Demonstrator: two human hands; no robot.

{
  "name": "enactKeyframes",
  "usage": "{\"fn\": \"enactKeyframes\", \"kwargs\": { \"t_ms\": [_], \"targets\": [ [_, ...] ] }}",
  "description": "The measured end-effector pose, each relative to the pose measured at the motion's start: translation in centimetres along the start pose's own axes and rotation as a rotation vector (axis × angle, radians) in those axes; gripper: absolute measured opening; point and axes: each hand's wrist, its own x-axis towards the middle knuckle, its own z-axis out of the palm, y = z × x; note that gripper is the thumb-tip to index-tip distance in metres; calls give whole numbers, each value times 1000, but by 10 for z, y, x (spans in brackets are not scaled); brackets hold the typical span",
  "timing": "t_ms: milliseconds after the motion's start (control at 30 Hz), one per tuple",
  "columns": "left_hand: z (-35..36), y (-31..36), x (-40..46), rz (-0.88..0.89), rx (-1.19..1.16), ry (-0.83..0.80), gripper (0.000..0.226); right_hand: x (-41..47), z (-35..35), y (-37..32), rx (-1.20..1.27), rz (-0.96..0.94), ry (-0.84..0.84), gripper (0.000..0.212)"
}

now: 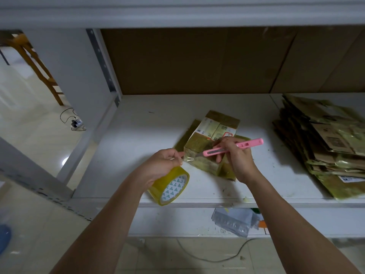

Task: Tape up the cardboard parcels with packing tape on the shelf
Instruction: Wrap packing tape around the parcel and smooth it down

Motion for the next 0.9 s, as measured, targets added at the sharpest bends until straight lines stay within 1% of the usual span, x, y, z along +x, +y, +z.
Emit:
{"fn": "enactKeyframes", "kwargs": {
  "t_ms": [67,133,200,300,367,433,633,700,767,833,900],
  "targets": [
    [0,-2,-1,15,0,-12,21,1,0,1,34,-2,-13,36],
    [0,-4,-1,31,-1,-15,23,0,1,0,-9,-8,-50,32],
    [0,-5,-1,44,3,-21,24,-4,4,-2,-106,-10,-104,30],
    [-2,-5,-2,46,-6,-32,23,-8,6,-2,-314,-76,-197,31],
    [-4,-5,-4,51,-23,-45,23,-7,4,0,-415,-78,-224,32],
    [-6,-6,-6,64,-20,-49,22,-5,0,0,-365,-72,-200,33],
    [-8,-12,-7,77,-52,-42,22,-2,1,1,-80,-42,-93,30],
    [-9,-15,-9,80,-78,-47,22,1,1,2,10,-22,-65,38],
    [-8,-16,-13,87,-75,-33,21,1,1,1,59,-8,-45,46],
    [-8,-18,-15,98,-83,-14,22,-1,2,-1,88,6,-34,48],
    [-8,-19,-17,92,-115,20,23,-3,5,-4,99,17,-21,46]
  ]
}}
